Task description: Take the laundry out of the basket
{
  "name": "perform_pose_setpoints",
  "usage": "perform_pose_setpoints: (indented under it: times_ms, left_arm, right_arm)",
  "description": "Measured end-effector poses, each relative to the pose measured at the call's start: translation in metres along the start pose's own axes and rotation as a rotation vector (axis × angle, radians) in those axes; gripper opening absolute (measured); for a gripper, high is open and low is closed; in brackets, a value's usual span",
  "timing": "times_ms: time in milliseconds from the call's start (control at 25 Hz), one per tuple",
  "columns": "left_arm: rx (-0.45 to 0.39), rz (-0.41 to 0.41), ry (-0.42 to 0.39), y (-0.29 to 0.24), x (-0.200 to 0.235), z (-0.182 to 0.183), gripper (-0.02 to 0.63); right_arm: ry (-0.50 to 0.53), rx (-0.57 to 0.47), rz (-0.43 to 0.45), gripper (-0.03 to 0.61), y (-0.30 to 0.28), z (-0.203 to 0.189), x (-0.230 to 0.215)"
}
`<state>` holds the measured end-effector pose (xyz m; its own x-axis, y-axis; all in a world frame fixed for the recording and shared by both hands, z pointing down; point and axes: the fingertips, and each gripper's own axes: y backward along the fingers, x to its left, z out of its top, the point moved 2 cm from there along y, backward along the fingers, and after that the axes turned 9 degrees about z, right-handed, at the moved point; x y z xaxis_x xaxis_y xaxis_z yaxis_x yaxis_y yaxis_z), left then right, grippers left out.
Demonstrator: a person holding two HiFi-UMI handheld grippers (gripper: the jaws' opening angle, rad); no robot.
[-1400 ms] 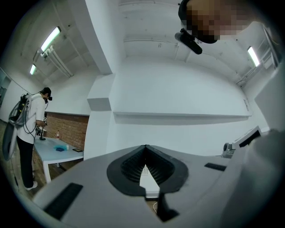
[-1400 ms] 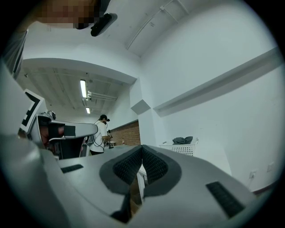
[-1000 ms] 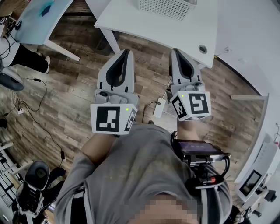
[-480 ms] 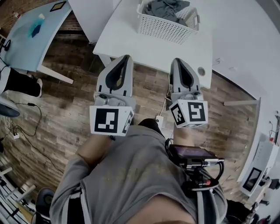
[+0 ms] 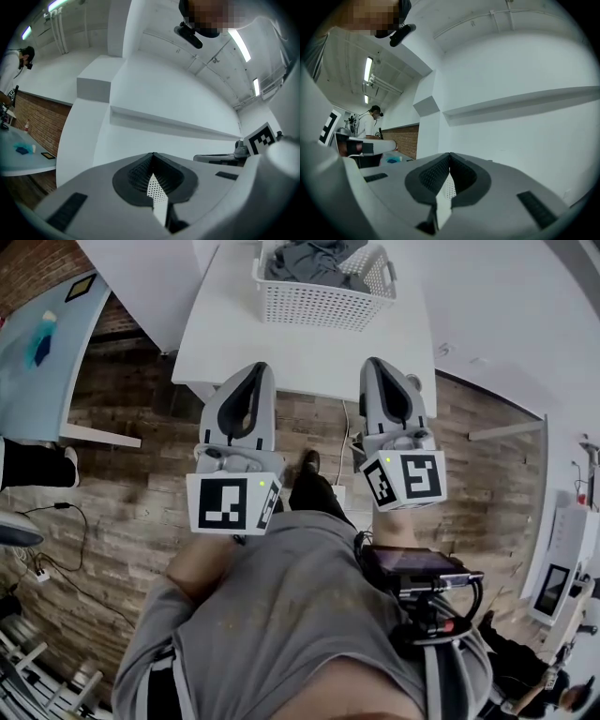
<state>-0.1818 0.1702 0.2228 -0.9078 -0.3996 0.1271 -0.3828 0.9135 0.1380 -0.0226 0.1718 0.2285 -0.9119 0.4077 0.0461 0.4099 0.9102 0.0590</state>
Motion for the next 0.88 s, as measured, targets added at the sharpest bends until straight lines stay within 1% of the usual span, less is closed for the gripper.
perform_pose_setpoints:
  times_ms: [160, 360, 640, 880]
  left_arm:
    - [0.024, -0.014, -0.008, -0.028, -0.001, -0.011, 0.008]
    - [0.036, -0.021, -0.019, -0.055, -0.013, -0.016, 0.008]
    - [0.079, -0.034, -0.053, -0.123, -0.037, -0.033, 0.008]
    - [0.077, -0.035, -0.103, -0.178, -0.053, -0.03, 0.008]
  right_arm:
    - [-0.009, 0.001, -0.021, 0.008, -0.014, -0.008, -0.022]
    - [-0.028, -0.011, -0.033, 0.008, -0.018, -0.01, -0.048]
    - [-0.079, -0.025, -0.057, 0.008, -0.041, -0.023, -0.116]
    - [-0.119, -0.071, -0.053, 0.008, -0.07, -0.023, -0.166]
